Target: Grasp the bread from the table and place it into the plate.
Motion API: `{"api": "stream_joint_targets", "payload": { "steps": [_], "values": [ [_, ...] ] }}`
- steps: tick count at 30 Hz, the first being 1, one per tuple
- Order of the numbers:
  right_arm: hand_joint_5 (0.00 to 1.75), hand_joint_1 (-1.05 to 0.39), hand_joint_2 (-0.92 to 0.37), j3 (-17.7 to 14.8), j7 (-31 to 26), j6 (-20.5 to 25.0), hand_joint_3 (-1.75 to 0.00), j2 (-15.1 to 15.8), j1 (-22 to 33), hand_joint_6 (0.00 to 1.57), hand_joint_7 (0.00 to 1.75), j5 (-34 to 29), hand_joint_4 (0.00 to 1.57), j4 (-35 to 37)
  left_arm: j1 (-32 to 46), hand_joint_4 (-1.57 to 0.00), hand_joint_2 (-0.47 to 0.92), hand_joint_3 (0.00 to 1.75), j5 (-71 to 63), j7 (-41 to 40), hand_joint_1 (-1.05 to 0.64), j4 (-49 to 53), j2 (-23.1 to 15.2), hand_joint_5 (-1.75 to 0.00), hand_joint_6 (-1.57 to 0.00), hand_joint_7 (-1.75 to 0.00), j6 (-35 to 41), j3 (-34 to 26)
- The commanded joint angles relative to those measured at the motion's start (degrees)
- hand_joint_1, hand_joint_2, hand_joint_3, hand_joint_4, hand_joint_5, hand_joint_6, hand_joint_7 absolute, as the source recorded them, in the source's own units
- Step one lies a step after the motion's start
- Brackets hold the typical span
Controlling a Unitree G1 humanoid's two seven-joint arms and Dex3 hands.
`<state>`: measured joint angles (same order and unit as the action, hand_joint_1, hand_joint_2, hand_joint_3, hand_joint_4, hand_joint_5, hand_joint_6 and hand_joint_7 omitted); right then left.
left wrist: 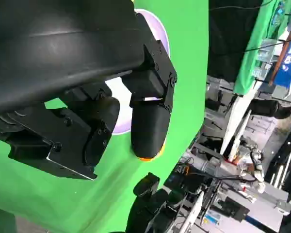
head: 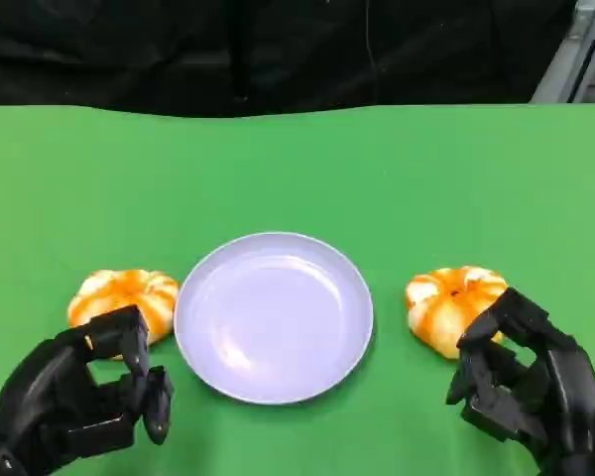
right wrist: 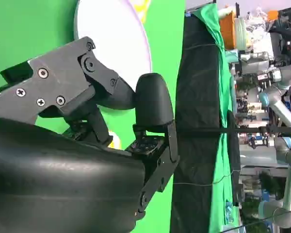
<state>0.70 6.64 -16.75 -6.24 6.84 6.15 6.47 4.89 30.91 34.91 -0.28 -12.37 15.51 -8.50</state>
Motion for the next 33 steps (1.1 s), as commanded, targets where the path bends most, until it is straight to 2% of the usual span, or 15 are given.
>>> {"api": "stream_joint_targets", "payload": {
  "steps": [1, 6, 16, 18, 20, 21, 23, 25, 27, 28, 29, 30, 33],
  "values": [
    [1.75, -0.14, -0.61, -0.5, -0.3, -0.9, -1.11, 0.5, -0.3, 0.63, 1.62, 0.0, 0.84, 0.2, -0.1, -0.95, 0.60, 1.47, -0.3, 0.2, 0.10, 0.6, -0.4, -1.75, -0.77, -1.75, -0.5, -0.6],
    [1.75, -0.15, -0.61, -0.4, -0.4, 0.2, -1.11, 0.3, -0.1, 0.63, 1.61, 0.3, 0.84, -0.5, -0.1, -0.94, 0.60, 1.46, -0.3, 0.0, 0.10, 0.5, -0.5, -1.75, -0.77, -1.75, -0.2, -0.6],
    [1.75, -0.14, -0.61, -0.2, -0.5, -0.6, -1.11, 0.5, -0.1, 0.63, 1.61, 0.0, 0.84, -0.3, 0.1, -0.93, 0.60, 1.45, -0.9, -0.3, 0.10, 0.3, -0.4, -1.75, -0.75, -1.75, -1.3, -0.7],
    [1.75, -0.15, -0.61, -0.2, -0.5, -0.8, -1.11, 0.5, -0.1, 0.63, 1.61, -0.1, 0.84, -0.2, 0.3, -0.88, 0.59, 1.42, -1.7, -0.8, 0.11, 0.0, -0.1, -1.75, -0.71, -1.75, -2.7, -0.8],
    [1.75, -0.15, -0.61, -0.2, -0.6, -0.5, -1.11, 0.5, 0.0, 0.64, 1.61, 0.0, 0.84, -0.4, 0.1, -0.74, 0.60, 1.34, -1.6, -1.0, 0.08, 0.3, 0.1, -1.75, -0.64, -1.70, -3.3, -1.3],
    [1.75, -0.15, -0.60, -0.2, -0.7, -0.3, -1.11, 0.4, 0.0, 0.64, 1.61, -0.1, 0.84, -0.5, 0.0, -0.64, 0.61, 1.25, -1.7, -1.2, 0.05, 0.3, 0.2, -1.70, -0.60, -1.58, -3.7, -1.6],
    [1.75, -0.15, -0.60, -0.3, -0.5, -0.4, -1.11, 0.5, 0.0, 0.64, 1.61, 0.2, 0.84, -0.4, -0.1, -0.50, 0.70, 0.94, -2.1, -2.0, -0.03, 0.2, 0.6, -1.49, -0.57, -1.28, -4.6, -1.9],
    [1.75, -0.15, -0.60, -0.4, -0.3, -0.5, -1.11, 0.5, -0.2, 0.64, 1.61, 0.5, 0.84, -0.1, -0.3, -0.32, 0.87, 0.50, -3.1, -2.6, -0.17, 0.3, 0.6, -0.94, -0.46, -0.74, -6.0, -2.1],
    [1.75, -0.15, -0.60, -0.4, -0.4, -0.1, -1.11, 0.5, -0.2, 0.64, 1.61, 0.6, 0.84, -0.3, -0.6, -0.24, 0.91, 0.33, -4.0, -2.5, -0.29, 0.8, 0.4, -0.55, -0.46, -0.32, -7.7, -2.0],
    [1.75, -0.15, -0.60, -0.4, -0.4, 0.0, -1.11, 0.5, -0.2, 0.64, 1.61, 0.6, 0.84, -0.3, -0.7, -0.23, 0.92, 0.31, -4.2, -2.5, -0.31, 0.9, 0.4, -0.49, -0.46, -0.25, -8.1, -2.0],
    [1.75, -0.15, -0.60, -0.4, -0.4, -0.3, -1.11, 0.5, -0.2, 0.64, 1.61, 0.6, 0.84, -0.2, -1.0, -0.22, 0.92, 0.29, -7.3, -2.8, -0.33, 2.1, -0.3, -0.46, -0.46, -0.21, -12.1, -1.7],
    [1.75, -0.15, -0.60, -0.3, -0.3, -0.5, -1.11, 0.5, -0.3, 0.64, 1.60, 0.6, 0.84, -0.1, -1.3, -0.11, 0.92, 0.30, -9.6, -2.9, -0.50, 3.1, -0.8, -0.37, -0.36, -0.12, -15.1, -1.5],
    [1.75, -0.15, -0.60, -0.3, -0.5, -0.2, -1.11, 0.5, -0.2, 0.64, 1.60, 0.4, 0.84, -0.3, -2.5, -0.02, 0.92, 0.34, -21.4, -7.2, -0.73, 5.7, -3.7, -0.25, -0.27, -0.05, -24.6, 0.0]
  ]
}}
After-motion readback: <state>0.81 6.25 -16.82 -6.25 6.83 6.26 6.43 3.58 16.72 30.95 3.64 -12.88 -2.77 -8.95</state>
